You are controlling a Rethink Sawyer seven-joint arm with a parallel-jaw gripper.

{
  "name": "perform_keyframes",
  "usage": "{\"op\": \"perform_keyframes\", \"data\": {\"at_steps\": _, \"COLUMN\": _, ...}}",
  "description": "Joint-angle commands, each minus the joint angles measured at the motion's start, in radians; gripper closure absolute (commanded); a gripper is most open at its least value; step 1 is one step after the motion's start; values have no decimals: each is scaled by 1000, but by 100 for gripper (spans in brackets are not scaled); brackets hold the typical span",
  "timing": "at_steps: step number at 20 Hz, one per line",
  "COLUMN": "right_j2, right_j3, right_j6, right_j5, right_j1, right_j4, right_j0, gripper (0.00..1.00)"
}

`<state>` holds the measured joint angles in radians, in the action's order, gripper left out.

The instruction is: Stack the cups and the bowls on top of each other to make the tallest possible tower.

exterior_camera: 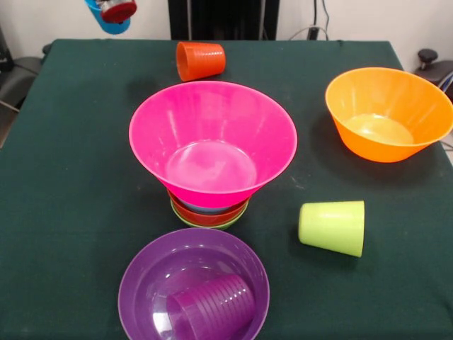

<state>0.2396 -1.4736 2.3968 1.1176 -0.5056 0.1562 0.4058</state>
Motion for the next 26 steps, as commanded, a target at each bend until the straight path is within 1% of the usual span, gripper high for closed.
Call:
{"op": "perform_keyframes", "data": {"at_steps": 1, "right_j2": 24, "right_j3": -42, "right_j6": 48, "right_j5": -159, "right_j1": -75, "right_j4": 107, "right_j0": -66, "gripper": 100}}
{"op": "perform_keyframes", "data": {"at_steps": 5, "right_j2": 19, "right_j3": 13, "right_j6": 37, "right_j5": -101, "right_j1": -77, "right_j4": 93, "right_j0": -76, "gripper": 100}}
{"op": "perform_keyframes", "data": {"at_steps": 11, "right_j2": 11, "right_j3": 148, "right_j6": 12, "right_j5": -8, "right_j1": -52, "right_j4": 79, "right_j0": -91, "gripper": 100}}
{"op": "perform_keyframes", "data": {"at_steps": 15, "right_j2": 9, "right_j3": 210, "right_j6": 17, "right_j5": 41, "right_j1": -39, "right_j4": 65, "right_j0": -110, "gripper": 100}}
{"op": "perform_keyframes", "data": {"at_steps": 18, "right_j2": 1, "right_j3": 255, "right_j6": 25, "right_j5": 58, "right_j1": -25, "right_j4": 48, "right_j0": -117, "gripper": 100}}
{"op": "perform_keyframes", "data": {"at_steps": 23, "right_j2": -21, "right_j3": 367, "right_j6": 42, "right_j5": 119, "right_j1": 9, "right_j4": 14, "right_j0": -129, "gripper": 100}}
{"op": "perform_keyframes", "data": {"at_steps": 26, "right_j2": -28, "right_j3": 442, "right_j6": 61, "right_j5": 190, "right_j1": 32, "right_j4": -7, "right_j0": -141, "gripper": 100}}
